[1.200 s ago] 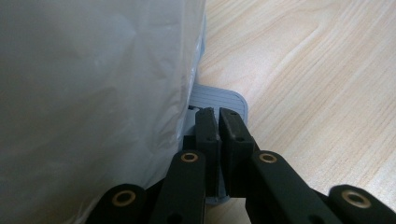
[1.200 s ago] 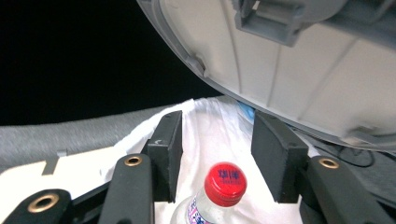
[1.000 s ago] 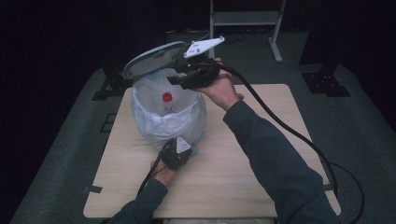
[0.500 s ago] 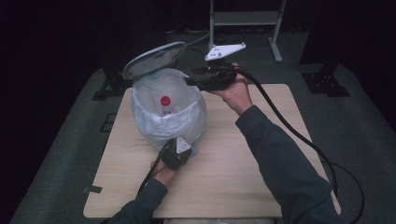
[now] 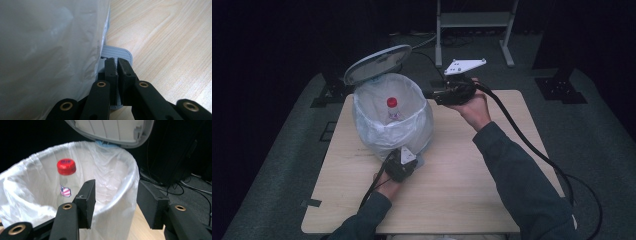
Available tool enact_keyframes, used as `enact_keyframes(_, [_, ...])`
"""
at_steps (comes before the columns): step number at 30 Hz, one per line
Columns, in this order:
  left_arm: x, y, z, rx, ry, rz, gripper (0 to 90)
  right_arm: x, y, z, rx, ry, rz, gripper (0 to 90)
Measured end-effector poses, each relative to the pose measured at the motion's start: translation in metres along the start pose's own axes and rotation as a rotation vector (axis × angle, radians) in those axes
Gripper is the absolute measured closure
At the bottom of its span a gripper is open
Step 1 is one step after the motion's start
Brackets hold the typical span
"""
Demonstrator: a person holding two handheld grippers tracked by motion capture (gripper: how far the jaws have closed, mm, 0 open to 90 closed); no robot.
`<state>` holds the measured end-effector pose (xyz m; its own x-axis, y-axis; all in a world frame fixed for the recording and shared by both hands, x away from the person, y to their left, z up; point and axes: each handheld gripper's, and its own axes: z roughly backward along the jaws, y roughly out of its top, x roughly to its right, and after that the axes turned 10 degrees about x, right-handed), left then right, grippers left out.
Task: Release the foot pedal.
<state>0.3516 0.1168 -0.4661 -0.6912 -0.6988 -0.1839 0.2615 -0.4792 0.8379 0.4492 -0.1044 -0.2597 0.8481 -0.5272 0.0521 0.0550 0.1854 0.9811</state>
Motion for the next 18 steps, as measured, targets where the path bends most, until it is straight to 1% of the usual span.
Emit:
enact_keyframes(3, [0.000,0.000,0.000,-0.002,0.001,-0.004,86.7,0.004,-0.010,0.001,-0.013,-0.010,-0.002,47.7])
enact_keyframes(4, [0.000,0.000,0.000,-0.002,0.001,-0.004,86.7,0.004,-0.010,0.001,-0.013,-0.010,-0.002,47.7])
enact_keyframes(8, [0.000,0.000,0.000,0.000,0.001,0.001,86.7,0.009,-0.021,0.005,-0.026,-0.023,-0.017,47.4])
enact_keyframes(12, [0.000,0.000,0.000,0.005,0.002,0.001,86.5,0.013,-0.028,0.007,-0.033,-0.030,-0.022,47.3])
enact_keyframes(14, [0.000,0.000,0.000,-0.002,0.001,0.000,86.4,0.015,-0.032,0.009,-0.040,-0.037,-0.033,47.1])
enact_keyframes(15, [0.001,0.000,0.000,0.005,0.001,0.006,86.4,0.016,-0.034,0.010,-0.041,-0.040,-0.034,47.0])
enact_keyframes(16, [0.000,0.000,0.000,0.001,0.002,-0.001,86.4,0.017,-0.037,0.011,-0.042,-0.044,-0.036,47.0])
enact_keyframes(18, [0.000,0.000,0.000,0.002,0.003,0.002,86.4,0.019,-0.041,0.013,-0.051,-0.047,-0.040,46.6])
